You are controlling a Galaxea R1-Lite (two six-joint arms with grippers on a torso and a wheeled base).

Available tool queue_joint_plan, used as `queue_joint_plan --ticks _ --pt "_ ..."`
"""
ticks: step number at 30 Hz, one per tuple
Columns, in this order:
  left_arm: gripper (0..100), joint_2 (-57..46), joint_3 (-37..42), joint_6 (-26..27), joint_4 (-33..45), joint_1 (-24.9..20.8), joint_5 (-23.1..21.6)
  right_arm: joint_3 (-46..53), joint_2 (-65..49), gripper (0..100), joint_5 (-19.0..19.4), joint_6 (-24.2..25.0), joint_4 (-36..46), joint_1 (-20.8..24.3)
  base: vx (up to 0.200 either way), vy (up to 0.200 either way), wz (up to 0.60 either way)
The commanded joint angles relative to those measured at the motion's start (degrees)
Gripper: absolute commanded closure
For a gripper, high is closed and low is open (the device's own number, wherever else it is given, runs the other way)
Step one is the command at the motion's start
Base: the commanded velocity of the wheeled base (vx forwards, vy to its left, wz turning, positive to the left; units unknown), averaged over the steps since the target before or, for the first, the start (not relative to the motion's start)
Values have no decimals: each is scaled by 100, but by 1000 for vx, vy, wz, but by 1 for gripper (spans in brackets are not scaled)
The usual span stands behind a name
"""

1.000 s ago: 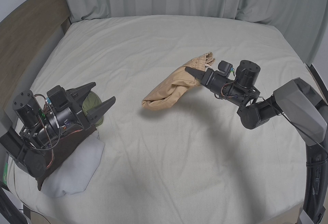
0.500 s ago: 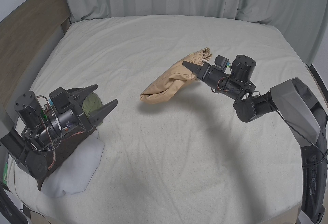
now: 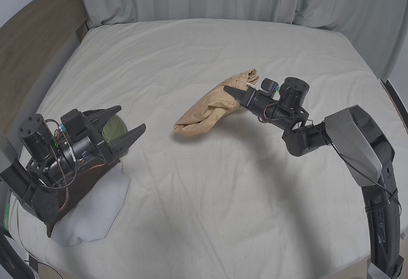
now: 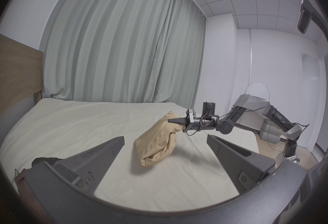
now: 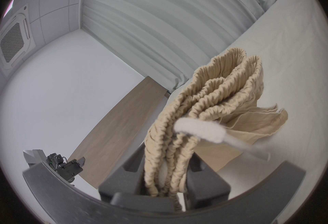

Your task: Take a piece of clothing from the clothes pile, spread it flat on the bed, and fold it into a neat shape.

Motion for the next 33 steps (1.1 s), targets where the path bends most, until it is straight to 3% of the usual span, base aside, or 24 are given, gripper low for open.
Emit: queue_joint_plan --ticks 1,9,16,33 --pt "0 10 -5 -1 -1 -16 -3 40 255 100 -6 18 2 -14 0 0 0" --pt "0 -25 -5 -10 -1 -16 -3 611 246 100 -14 18 -121 -155 0 0 0" --pt "0 -25 12 -1 -1 -16 -3 1482 272 100 -14 18 -745 -243 0 0 0" --pt "0 1 91 8 -10 -16 -3 2563 351 100 -14 18 -1536 -392 0 0 0"
